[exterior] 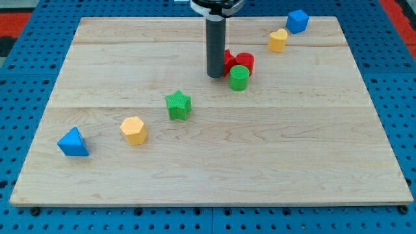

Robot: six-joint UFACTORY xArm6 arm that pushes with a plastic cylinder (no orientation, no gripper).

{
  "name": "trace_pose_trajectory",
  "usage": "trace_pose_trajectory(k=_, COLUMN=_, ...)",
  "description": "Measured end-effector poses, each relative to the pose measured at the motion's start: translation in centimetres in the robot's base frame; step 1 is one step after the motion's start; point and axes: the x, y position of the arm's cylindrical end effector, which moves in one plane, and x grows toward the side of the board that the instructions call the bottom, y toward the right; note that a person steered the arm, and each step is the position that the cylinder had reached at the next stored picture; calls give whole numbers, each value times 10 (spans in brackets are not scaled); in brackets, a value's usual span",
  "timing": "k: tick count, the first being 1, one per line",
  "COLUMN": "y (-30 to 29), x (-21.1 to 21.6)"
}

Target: Push the red star into red circle

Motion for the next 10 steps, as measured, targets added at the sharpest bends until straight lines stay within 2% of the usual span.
trace_pose_trajectory(k=2, y=-12, x=-8)
trace_pose_trajectory(k=5, y=15, x=-23)
trace_pose_trajectory(k=7, y=-18, x=-59)
trace_pose_trajectory(k=9, y=63, x=-62)
trace_pose_trajectory(k=10, y=58, x=-67)
